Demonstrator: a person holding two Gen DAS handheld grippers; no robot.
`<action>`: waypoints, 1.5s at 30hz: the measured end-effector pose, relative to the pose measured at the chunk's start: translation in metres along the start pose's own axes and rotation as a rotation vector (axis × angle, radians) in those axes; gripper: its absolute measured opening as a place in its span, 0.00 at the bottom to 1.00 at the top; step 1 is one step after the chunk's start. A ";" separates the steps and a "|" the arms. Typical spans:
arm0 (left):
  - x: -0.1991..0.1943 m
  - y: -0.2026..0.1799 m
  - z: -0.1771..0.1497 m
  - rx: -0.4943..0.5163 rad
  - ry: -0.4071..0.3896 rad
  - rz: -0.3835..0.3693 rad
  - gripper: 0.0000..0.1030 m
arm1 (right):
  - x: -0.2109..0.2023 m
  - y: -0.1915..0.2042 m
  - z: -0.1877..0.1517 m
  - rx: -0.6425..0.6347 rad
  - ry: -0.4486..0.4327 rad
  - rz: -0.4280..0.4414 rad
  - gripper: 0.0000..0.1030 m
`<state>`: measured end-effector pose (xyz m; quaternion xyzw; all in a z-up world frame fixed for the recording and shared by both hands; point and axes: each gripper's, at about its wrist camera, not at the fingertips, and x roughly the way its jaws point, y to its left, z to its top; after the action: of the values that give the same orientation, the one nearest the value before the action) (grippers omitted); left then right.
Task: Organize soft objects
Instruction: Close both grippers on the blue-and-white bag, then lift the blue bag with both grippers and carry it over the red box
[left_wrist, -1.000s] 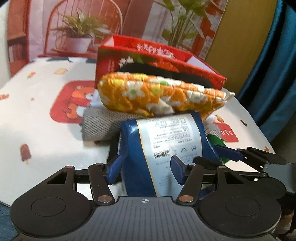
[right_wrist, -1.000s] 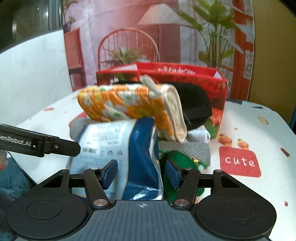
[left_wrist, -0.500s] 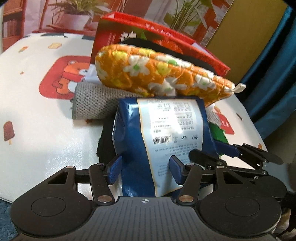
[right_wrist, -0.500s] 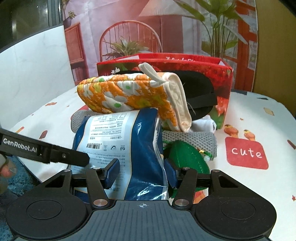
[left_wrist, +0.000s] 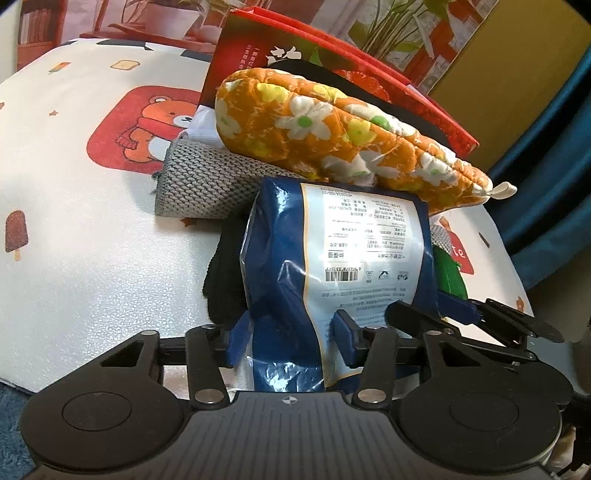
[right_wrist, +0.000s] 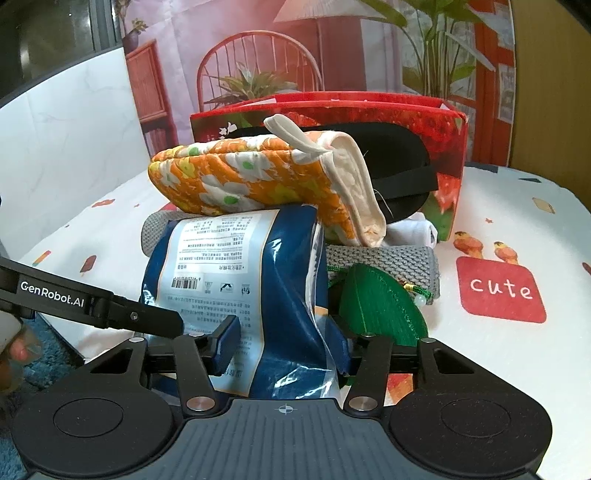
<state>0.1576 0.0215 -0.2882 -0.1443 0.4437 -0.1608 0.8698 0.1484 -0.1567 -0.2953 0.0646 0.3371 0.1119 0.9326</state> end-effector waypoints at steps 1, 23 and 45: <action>-0.001 -0.001 0.000 0.004 -0.002 -0.007 0.44 | 0.001 0.000 0.000 0.001 0.001 0.001 0.45; -0.036 -0.037 0.006 0.164 -0.140 0.009 0.42 | -0.033 0.026 0.005 -0.164 -0.138 0.050 0.18; -0.106 -0.061 0.017 0.299 -0.371 -0.003 0.40 | -0.083 0.038 0.028 -0.218 -0.362 0.051 0.16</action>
<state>0.1036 0.0109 -0.1778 -0.0415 0.2474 -0.1965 0.9479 0.0981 -0.1423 -0.2157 -0.0093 0.1483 0.1578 0.9762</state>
